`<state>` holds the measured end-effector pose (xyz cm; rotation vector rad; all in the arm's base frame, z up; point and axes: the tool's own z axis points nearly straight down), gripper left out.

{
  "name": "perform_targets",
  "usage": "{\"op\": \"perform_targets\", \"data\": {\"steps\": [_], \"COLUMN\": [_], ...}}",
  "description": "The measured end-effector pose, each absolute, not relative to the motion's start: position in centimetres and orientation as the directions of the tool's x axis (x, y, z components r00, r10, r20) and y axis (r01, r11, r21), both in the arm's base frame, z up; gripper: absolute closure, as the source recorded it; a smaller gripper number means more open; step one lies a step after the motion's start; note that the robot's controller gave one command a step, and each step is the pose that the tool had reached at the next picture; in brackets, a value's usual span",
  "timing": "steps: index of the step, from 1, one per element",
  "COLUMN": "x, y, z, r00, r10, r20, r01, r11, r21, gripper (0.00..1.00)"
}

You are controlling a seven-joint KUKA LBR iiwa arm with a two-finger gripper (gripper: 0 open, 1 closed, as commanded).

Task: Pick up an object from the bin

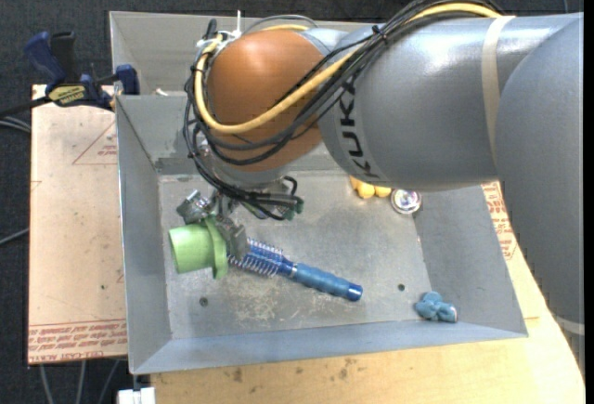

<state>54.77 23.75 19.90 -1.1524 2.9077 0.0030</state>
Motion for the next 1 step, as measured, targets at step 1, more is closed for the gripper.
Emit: {"op": "perform_targets", "data": {"steps": [1], "x": [54.45], "y": [22.64], "z": [28.94], "r00": [-0.412], "r10": [-0.911], "r20": [-0.007], "r01": [-0.911], "r11": [0.412], "r21": [-0.005], "gripper": [1.00]}}
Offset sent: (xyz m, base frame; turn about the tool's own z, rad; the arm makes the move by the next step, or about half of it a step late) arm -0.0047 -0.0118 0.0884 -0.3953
